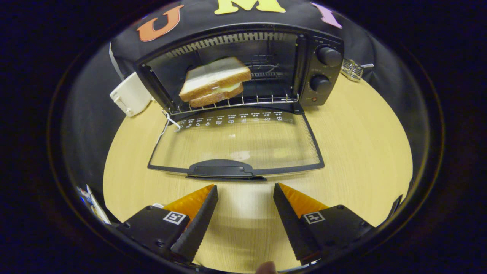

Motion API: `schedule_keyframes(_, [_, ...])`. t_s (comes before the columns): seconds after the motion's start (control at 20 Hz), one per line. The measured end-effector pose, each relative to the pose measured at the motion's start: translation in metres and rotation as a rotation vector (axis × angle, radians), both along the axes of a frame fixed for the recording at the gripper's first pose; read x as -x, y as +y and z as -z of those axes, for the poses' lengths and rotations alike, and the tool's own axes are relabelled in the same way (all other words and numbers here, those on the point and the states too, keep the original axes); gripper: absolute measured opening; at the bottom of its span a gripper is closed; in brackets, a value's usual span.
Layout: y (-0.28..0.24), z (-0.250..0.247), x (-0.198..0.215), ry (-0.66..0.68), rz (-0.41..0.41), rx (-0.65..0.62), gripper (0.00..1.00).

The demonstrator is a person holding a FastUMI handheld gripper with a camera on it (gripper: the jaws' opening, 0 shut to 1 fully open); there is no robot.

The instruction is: Open the toaster oven, put the food inside, and close the toaster oven door.

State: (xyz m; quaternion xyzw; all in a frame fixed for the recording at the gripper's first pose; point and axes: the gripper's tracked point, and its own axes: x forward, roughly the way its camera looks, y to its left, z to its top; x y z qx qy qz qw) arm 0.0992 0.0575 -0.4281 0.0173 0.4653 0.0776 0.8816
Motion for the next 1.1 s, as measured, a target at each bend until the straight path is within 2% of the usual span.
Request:
schedule_keyframes(0.15, [0.004, 0.008, -0.003, 0.023, -0.015, 0.012, 0.96])
schedule_keyframes(0.6, [0.004, -0.003, -0.009, -0.054, -0.089, 0.108, 0.96])
schedule_keyframes(0.85, [0.003, -0.052, -0.007, -0.122, -0.105, 0.068, 0.96])
schedule_keyframes(1.1, [0.004, -0.128, -0.049, -0.279, -0.066, 0.042, 0.96])
